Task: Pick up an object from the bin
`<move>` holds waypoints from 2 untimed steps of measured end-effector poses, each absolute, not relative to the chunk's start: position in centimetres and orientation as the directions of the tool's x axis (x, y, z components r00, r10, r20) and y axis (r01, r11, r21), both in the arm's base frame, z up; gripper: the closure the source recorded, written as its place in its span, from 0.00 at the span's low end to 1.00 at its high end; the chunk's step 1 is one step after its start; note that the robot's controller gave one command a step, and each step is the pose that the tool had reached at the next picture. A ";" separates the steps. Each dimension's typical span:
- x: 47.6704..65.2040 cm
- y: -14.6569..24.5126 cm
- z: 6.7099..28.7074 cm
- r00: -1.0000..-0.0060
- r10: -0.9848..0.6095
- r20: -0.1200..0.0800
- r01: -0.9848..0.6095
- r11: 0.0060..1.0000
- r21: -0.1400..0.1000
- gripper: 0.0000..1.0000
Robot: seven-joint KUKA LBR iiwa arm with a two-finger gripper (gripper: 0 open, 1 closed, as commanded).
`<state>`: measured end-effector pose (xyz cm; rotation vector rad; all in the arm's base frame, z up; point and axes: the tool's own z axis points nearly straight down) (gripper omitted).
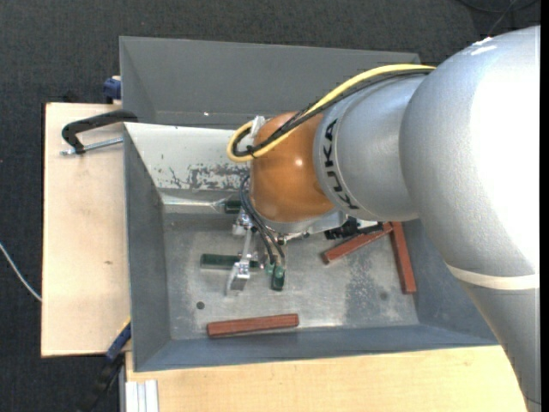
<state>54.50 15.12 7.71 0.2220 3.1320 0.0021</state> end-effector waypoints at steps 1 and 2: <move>54.5 15.2 7.7 -0.980 0.200 -0.002 0.200 0.980 0.003 0.00; 54.6 15.3 7.9 -0.990 0.139 -0.002 0.139 0.990 0.002 1.00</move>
Offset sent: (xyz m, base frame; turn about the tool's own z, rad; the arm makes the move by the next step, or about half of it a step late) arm 0.0000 0.0000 0.0000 0.0000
